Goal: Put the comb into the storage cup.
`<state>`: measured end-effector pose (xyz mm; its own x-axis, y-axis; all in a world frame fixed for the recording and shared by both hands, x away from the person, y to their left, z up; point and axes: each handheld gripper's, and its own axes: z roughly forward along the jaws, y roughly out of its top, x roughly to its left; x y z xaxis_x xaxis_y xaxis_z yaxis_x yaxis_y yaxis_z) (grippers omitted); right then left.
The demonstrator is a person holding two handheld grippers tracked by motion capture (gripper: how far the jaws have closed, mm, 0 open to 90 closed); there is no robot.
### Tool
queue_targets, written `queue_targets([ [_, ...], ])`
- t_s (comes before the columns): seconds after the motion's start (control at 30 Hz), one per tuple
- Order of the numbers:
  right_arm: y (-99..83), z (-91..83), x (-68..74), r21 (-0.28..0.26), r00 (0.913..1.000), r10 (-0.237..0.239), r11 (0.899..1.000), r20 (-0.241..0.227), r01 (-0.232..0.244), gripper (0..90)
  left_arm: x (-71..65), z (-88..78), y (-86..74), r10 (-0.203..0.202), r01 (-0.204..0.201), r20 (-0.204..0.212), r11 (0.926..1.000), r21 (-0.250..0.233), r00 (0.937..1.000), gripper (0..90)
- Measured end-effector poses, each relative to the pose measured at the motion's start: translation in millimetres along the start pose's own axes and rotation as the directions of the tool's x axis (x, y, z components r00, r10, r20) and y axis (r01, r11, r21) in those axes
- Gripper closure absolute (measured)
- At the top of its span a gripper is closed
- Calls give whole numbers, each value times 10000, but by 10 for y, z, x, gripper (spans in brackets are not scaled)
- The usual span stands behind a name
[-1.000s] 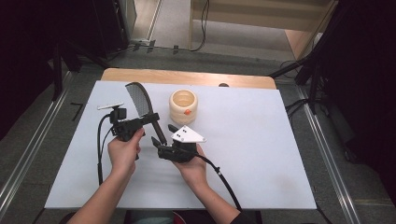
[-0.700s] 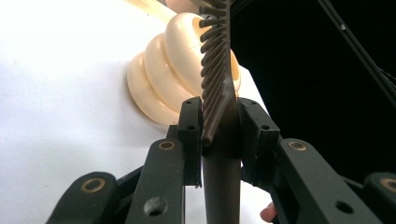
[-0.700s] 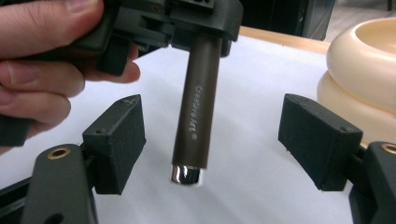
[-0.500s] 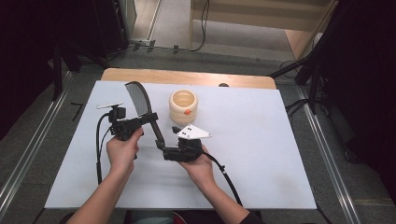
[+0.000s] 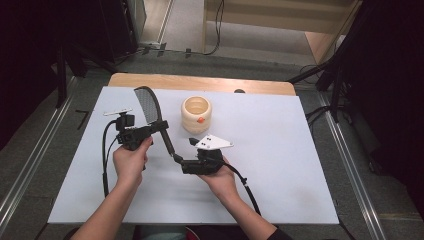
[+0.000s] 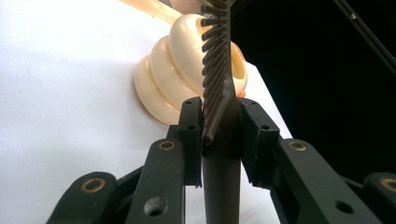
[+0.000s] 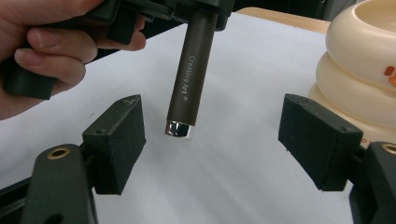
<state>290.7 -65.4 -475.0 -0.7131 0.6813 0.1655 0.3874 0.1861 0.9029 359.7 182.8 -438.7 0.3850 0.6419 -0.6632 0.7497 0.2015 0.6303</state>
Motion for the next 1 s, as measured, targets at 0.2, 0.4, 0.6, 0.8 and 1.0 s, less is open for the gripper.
queue_targets([
  [0.2, -23, -74, -38, 110, 9999, -129, 9999, 57, 129, 209, 11, 0, 5, 90, -90, -52, 10000, 22, 9999, 728],
  [0.4, -17, -154, -45, -1, 9999, -139, 9999, -20, 139, 202, 10, 2, 8, 128, -127, -79, 9999, 36, 9999, 728],
  [0.6, -31, -233, -45, -57, 9995, -293, 9996, -79, 293, 197, 15, 2, 9, 142, -142, -75, 9999, 45, 9999, 729],
  [0.8, -53, -331, -98, -47, 9997, -132, 9999, -213, 131, 198, 17, 3, 10, 196, -195, -40, 9998, 102, 9998, 729],
  [1.0, -94, -433, -178, 220, 9996, -127, 9997, -254, 133, 198, 0, -2, 13, 454, -454, 101, 9990, 29, 9989, 729],
])
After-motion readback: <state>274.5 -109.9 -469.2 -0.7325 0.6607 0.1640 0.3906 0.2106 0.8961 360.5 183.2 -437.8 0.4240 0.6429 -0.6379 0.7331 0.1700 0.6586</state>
